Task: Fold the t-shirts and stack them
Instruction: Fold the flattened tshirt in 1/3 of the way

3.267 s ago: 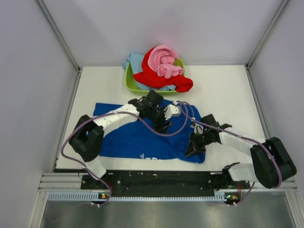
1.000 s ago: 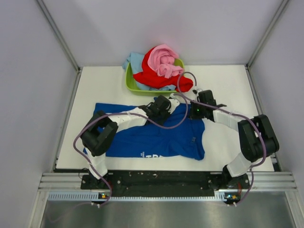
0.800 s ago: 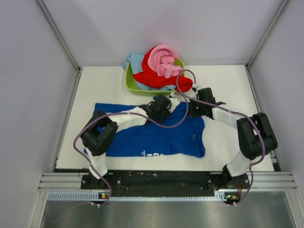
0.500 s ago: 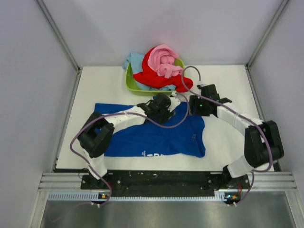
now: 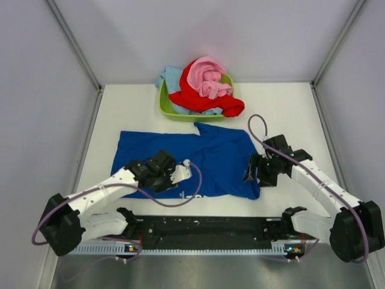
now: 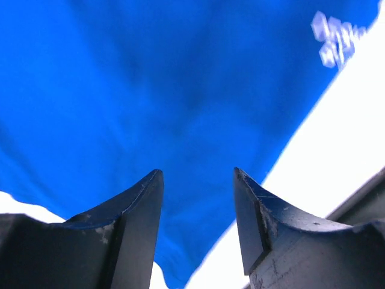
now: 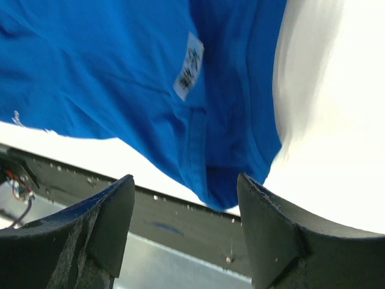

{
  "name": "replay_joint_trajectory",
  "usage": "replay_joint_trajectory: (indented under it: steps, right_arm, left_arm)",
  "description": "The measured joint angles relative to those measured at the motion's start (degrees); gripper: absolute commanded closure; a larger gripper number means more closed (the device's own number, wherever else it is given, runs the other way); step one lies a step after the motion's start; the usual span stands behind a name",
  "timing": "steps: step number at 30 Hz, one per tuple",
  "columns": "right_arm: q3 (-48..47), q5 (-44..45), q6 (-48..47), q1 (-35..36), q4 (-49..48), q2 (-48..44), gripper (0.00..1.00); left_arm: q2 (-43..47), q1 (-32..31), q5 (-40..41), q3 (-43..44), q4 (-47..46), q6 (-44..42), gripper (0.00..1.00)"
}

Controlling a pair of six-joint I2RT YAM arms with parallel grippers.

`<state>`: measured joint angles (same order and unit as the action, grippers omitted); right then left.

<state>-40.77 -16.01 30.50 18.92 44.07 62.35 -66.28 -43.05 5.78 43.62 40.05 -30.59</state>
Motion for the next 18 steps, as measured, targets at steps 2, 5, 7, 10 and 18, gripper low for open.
replay_joint_trajectory:
  steps: [2, 5, 7, 10, 18]
  right_arm:
    - [1.51, -1.07, 0.94, 0.44, 1.42, 0.44, 0.33]
    - [2.16, -2.43, 1.66, 0.85, 1.44, 2.03, 0.47]
    - [2.93, -2.99, 1.92, 0.9, 0.46, 3.3, 0.65]
    - [4.81, -3.43, 2.56, 0.92, -1.66, 5.25, 0.95]
    - [5.53, -2.91, 3.45, -3.98, -3.74, 9.16, 1.0]
  left_arm:
    - [3.63, 0.0, -0.7, -5.42, 3.87, -1.22, 0.45]
    - [7.08, 0.0, -0.04, -10.29, 4.98, -2.08, 0.45]
    - [7.78, 0.0, 1.25, -12.39, 3.96, -2.38, 0.46]
    - [6.43, 0.0, 3.1, -14.58, 1.4, -2.4, 0.52]
    - [4.17, -0.28, 7.56, -17.18, -3.5, -3.41, 0.93]
